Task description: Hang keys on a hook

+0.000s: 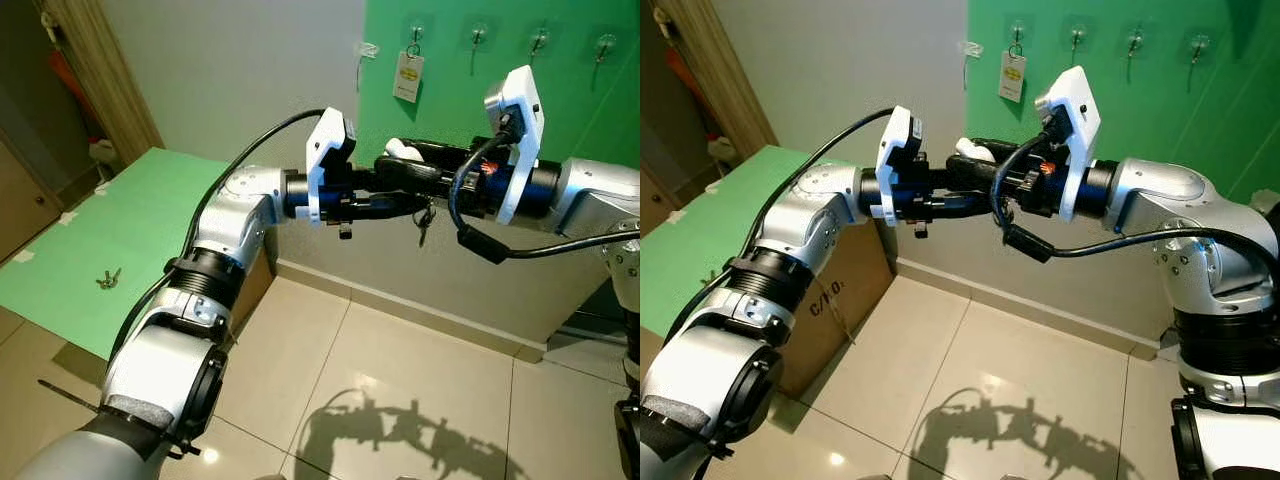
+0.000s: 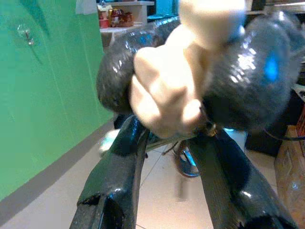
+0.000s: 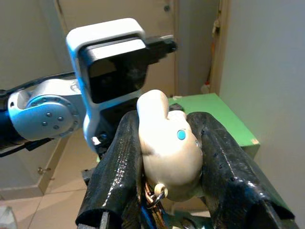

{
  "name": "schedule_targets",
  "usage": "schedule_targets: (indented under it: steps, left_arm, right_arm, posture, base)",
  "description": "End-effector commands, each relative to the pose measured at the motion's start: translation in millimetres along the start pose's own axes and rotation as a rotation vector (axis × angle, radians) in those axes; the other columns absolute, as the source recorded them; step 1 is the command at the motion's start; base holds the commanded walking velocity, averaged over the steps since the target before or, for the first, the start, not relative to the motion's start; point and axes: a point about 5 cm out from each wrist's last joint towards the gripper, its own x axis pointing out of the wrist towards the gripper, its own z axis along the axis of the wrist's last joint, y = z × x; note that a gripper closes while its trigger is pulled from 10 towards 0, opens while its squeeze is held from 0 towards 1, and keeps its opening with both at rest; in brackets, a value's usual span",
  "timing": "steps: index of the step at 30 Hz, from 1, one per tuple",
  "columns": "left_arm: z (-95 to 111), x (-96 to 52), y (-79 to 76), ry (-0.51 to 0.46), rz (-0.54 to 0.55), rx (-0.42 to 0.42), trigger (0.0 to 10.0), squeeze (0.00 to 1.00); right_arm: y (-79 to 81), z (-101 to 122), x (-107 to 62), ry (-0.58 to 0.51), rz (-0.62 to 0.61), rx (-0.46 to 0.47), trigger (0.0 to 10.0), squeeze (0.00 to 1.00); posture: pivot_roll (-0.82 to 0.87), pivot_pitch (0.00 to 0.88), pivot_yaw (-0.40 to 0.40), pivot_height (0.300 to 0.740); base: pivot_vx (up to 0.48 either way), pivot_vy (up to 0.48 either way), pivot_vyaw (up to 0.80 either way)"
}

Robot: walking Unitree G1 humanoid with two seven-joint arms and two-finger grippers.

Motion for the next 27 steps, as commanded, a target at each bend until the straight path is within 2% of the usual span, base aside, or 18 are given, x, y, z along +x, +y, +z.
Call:
schedule_targets:
  steps: [1,11,17,18,19,20,27]
  left_arm:
    - [9.2,0.7,2.2,-0.016,-0.002,0.024,10.0,0.0]
    - [8.9,0.4,0.4,-0.014,-0.019,0.031,10.0,0.0]
    - [1.4,-3.1,-0.2,0.039,-0.01,0.039,10.0,0.0]
    - [-1.8,-4.7,1.7,0.066,0.019,0.05,10.0,0.01]
    - [-3.0,-5.2,1.8,0.072,0.023,0.05,10.0,0.98]
    - [-3.7,-5.4,1.8,0.075,0.025,0.051,10.0,1.0]
    - [-6.0,-6.5,-0.7,0.08,0.006,0.038,10.0,1.0]
  right_arm:
    - [4.7,-1.3,3.2,0.014,0.021,-0.007,0.0,0.0]
    - [1.9,-5.3,2.3,0.027,0.007,-0.004,0.0,0.0]
    - [-4.6,-8.0,-0.8,0.035,-0.021,0.0,0.0,0.0]
    - [-6.6,-7.4,-2.0,0.034,-0.028,-0.001,0.0,0.0]
    - [-7.4,-6.9,-2.5,0.033,-0.031,-0.002,0.0,0.0]
    - [-8.2,-6.5,-3.0,0.032,-0.035,-0.002,0.0,0.0]
    - [-13.0,-8.6,-5.5,0.036,-0.055,0.003,0.0,0.0]
  posture:
    - [-0.26,0.0,0.082,0.74]
    - [-0.26,0.0,0.081,0.74]
    - [-0.26,0.0,0.078,0.74]
    - [-0.26,0.0,0.077,0.74]
    - [-0.26,0.0,0.076,0.74]
    - [-0.26,0.0,0.075,0.74]
    - [-0.25,0.0,0.07,0.74]
  base:
    - [0.0,0.0,0.0]
    - [0.0,0.0,0.0]
    - [0.0,0.0,0.0]
    - [0.0,0.0,0.0]
    - [0.0,0.0,0.0]
    - [0.0,0.0,0.0]
    - [0.0,0.0,0.0]
